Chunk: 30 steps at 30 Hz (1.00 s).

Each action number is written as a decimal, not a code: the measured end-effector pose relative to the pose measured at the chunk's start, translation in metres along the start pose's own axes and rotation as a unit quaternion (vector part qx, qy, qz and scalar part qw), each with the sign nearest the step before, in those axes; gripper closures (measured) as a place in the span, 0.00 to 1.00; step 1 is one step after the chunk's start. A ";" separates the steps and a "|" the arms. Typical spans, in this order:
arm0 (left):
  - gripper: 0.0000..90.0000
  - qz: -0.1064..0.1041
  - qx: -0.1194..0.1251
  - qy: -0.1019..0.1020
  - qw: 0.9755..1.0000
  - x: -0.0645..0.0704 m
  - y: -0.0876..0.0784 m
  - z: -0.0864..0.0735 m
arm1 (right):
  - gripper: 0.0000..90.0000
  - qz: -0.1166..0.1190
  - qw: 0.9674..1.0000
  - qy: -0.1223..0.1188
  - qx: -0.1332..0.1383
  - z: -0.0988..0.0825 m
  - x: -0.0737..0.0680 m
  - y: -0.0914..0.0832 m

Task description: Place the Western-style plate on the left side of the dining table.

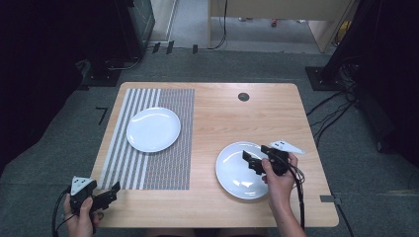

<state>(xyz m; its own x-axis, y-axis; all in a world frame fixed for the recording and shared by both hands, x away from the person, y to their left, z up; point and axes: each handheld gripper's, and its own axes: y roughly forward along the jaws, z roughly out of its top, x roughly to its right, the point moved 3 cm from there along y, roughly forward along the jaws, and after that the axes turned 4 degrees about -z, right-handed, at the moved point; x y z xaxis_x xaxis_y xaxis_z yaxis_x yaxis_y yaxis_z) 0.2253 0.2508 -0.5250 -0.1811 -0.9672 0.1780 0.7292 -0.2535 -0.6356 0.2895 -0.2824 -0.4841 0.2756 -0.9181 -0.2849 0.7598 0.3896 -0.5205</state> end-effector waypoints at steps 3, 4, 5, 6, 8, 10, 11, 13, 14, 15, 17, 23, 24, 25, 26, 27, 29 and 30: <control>0.14 0.005 -0.006 0.006 1.000 -0.003 0.002 -0.003 | 0.18 -0.011 1.000 0.004 0.003 -0.005 0.012 -0.009; 0.14 0.007 -0.008 0.008 1.000 -0.003 0.003 -0.004 | 0.18 -0.014 1.000 0.004 0.004 -0.007 0.015 -0.011; 0.14 0.008 -0.010 0.009 1.000 -0.004 0.004 -0.005 | 0.18 -0.017 1.000 0.006 0.003 -0.009 0.019 -0.014; 0.14 0.009 -0.013 0.010 1.000 -0.004 0.005 -0.006 | 0.18 -0.021 1.000 0.007 0.003 -0.011 0.023 -0.016; 0.14 0.012 -0.016 0.016 1.000 -0.003 0.007 -0.007 | 0.18 -0.027 1.000 0.012 0.001 -0.015 0.031 -0.021; 0.14 0.015 -0.017 0.028 0.999 -0.003 0.008 -0.008 | 0.18 -0.035 0.999 0.020 -0.001 -0.019 0.041 -0.026; 0.14 0.017 -0.018 0.031 0.999 -0.002 0.008 -0.008 | 0.18 -0.037 0.999 0.021 -0.001 -0.020 0.043 -0.027; 0.14 0.018 -0.017 0.035 0.999 -0.002 0.008 -0.009 | 0.18 -0.043 0.999 0.024 -0.002 -0.024 0.049 -0.031; 0.14 0.019 -0.017 0.038 0.999 -0.002 0.009 -0.009 | 0.18 -0.046 0.999 0.025 -0.002 -0.025 0.052 -0.032; 0.13 0.021 -0.016 0.040 0.999 -0.002 0.009 -0.009 | 0.18 -0.048 0.999 0.025 -0.003 -0.027 0.054 -0.034; 0.13 0.027 -0.017 0.051 0.998 0.000 0.010 -0.010 | 0.18 -0.053 0.998 0.025 -0.005 -0.030 0.059 -0.037; 0.11 0.033 -0.016 0.059 0.998 0.002 0.011 -0.012 | 0.18 -0.071 0.997 0.031 -0.005 -0.038 0.076 -0.051; 0.11 0.033 -0.015 0.060 0.998 0.002 0.011 -0.012 | 0.19 -0.075 0.997 0.036 -0.004 -0.039 0.079 -0.055; 0.11 0.033 -0.014 0.060 0.998 0.002 0.011 -0.012 | 0.19 -0.078 0.996 0.036 -0.003 -0.040 0.082 -0.057; 0.11 0.032 -0.013 0.060 0.998 0.002 0.011 -0.012 | 0.19 -0.081 0.996 0.038 -0.002 -0.042 0.086 -0.059; 0.11 0.032 -0.012 0.060 0.998 0.002 0.011 -0.012 | 0.19 -0.085 0.996 0.040 -0.002 -0.043 0.090 -0.062; 0.10 0.032 -0.011 0.060 0.998 0.002 0.011 -0.013 | 0.19 -0.092 0.995 0.046 -0.001 -0.046 0.096 -0.067; 0.10 0.032 -0.010 0.060 0.998 0.002 0.011 -0.013 | 0.19 -0.097 0.994 0.049 0.000 -0.048 0.100 -0.070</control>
<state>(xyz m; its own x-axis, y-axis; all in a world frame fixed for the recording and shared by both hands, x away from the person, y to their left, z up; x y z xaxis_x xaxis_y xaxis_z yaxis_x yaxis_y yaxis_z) 0.2249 0.2457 -0.5413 -0.2134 -0.9758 0.0470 0.7286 -0.1910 -0.6578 0.2355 -0.3985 -0.5148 0.0656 -0.9645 -0.2559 0.7926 0.2061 -0.5738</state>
